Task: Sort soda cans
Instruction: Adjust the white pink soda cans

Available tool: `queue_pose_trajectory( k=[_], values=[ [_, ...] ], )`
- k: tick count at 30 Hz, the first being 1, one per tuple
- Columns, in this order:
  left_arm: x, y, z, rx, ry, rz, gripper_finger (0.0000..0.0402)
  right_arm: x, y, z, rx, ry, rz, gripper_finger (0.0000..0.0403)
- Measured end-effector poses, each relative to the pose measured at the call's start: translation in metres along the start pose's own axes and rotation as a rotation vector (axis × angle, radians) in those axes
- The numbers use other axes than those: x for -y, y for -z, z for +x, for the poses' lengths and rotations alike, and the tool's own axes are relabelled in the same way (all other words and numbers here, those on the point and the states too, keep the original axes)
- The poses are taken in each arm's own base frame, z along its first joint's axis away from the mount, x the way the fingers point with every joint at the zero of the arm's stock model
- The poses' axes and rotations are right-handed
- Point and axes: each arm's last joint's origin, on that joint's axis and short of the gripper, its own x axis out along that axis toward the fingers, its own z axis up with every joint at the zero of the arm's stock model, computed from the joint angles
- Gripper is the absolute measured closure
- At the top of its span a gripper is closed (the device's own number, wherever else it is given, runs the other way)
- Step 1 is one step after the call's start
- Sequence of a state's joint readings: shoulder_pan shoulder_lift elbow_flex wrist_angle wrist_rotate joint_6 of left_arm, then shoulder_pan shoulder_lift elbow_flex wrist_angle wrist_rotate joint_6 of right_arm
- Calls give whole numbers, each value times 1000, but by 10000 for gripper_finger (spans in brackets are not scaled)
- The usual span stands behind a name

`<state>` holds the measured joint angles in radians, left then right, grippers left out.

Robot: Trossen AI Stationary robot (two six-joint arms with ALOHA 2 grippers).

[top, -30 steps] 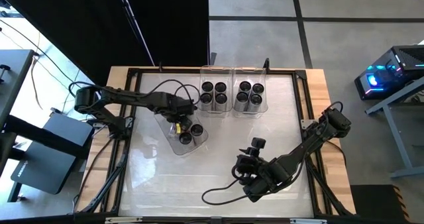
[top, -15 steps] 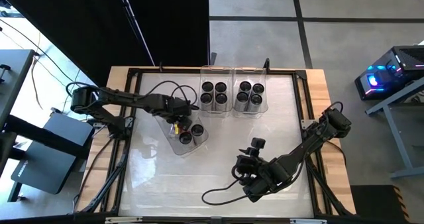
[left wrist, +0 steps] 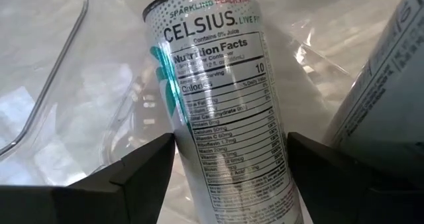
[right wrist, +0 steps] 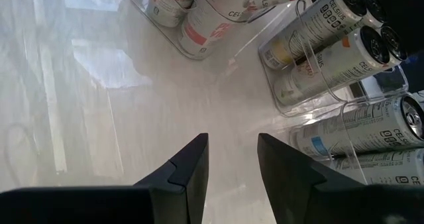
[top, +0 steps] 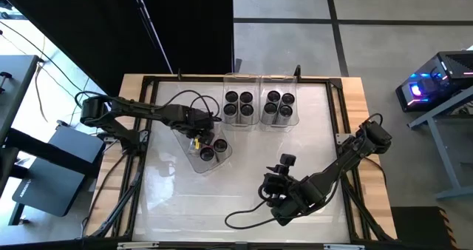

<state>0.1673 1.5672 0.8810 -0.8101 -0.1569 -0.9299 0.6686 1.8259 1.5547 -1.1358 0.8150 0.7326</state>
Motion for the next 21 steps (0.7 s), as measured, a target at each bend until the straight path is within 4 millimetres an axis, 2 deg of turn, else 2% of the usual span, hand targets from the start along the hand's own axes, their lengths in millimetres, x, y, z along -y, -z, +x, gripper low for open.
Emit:
queue_pose_trajectory(
  k=[10, 21],
  values=[
    [1, -2, 4, 36, -34, 31, 130, 0, 0, 0, -2, 2, -14, 277],
    [1, -3, 4, 62, -51, 58, 193, 0, 0, 0, -2, 0, -18, 277]
  ],
)
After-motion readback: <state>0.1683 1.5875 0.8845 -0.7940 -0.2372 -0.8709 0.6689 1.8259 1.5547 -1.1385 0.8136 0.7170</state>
